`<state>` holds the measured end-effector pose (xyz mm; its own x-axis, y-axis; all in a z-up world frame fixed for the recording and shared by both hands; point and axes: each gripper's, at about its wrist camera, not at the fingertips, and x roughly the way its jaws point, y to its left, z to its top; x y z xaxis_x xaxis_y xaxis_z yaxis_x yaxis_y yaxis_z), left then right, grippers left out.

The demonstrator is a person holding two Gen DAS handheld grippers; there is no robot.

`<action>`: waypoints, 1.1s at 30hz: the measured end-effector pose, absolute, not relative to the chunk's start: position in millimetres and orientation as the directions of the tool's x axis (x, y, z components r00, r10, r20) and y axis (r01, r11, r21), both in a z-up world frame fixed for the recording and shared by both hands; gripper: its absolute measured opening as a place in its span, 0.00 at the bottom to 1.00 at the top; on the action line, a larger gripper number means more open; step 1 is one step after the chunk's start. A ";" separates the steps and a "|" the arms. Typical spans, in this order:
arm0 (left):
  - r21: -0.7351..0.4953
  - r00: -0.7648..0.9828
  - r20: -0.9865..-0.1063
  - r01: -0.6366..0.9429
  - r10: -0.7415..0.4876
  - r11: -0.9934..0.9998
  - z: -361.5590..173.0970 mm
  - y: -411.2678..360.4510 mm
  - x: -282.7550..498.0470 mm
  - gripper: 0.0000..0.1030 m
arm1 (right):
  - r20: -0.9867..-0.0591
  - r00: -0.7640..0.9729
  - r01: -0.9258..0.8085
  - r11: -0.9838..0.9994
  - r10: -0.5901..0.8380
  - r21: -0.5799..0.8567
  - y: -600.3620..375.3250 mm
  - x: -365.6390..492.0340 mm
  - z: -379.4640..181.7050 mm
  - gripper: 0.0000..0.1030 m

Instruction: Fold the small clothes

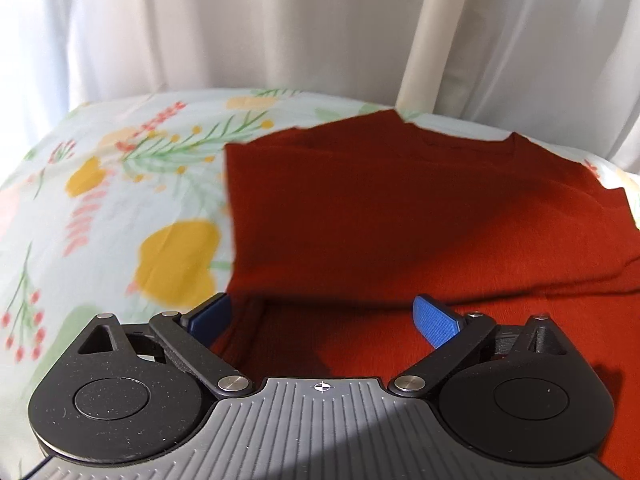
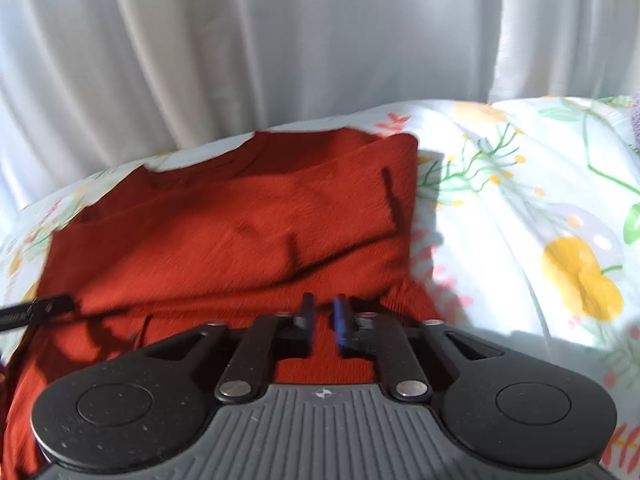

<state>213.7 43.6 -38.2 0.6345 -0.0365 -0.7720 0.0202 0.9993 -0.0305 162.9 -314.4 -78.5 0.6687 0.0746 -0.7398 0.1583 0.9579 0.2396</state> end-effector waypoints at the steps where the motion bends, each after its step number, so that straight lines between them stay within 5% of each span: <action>1: -0.059 0.629 -0.776 0.001 -0.046 0.998 -33.9 50.6 200.0 0.94 | -0.733 0.670 0.128 0.956 0.114 0.265 -316.6 149.2 -76.5 0.25; 4: -0.151 0.632 -0.772 -0.078 -0.068 0.985 -20.3 74.8 146.8 0.94 | -0.737 0.646 0.055 0.951 0.199 0.304 -322.2 90.0 -69.2 0.27; 8: -0.159 0.577 -0.815 -0.143 -0.048 0.977 -15.1 97.7 84.9 0.94 | -0.733 0.651 0.075 0.944 0.199 0.322 -334.2 5.6 -57.4 0.49; 14: -0.148 0.508 -0.861 -0.273 0.011 0.951 -20.5 132.4 36.8 0.94 | -0.782 0.597 0.221 0.900 0.179 0.375 -353.7 -57.8 -68.8 0.49; 20: -0.229 0.430 -0.899 -0.312 -0.078 0.922 -32.2 147.9 11.4 0.72 | -0.770 0.590 0.240 0.858 0.243 0.455 -366.1 -73.9 -80.6 0.47; 28: -0.280 0.404 -0.903 -0.301 -0.144 0.912 -35.9 148.0 5.6 0.33 | -0.761 0.563 0.209 0.836 0.322 0.508 -365.8 -72.9 -85.2 0.32; 33: -0.275 0.372 -0.916 -0.304 -0.152 0.912 -39.7 147.4 6.4 0.19 | -0.772 0.544 0.201 0.843 0.328 0.499 -364.4 -70.5 -87.4 0.16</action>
<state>6.4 147.4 -39.7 0.3722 -0.1518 -0.9157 -0.3036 0.9124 -0.2746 -70.5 -364.4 -87.4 0.5443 0.3276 -0.7723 0.2007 0.8430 0.4990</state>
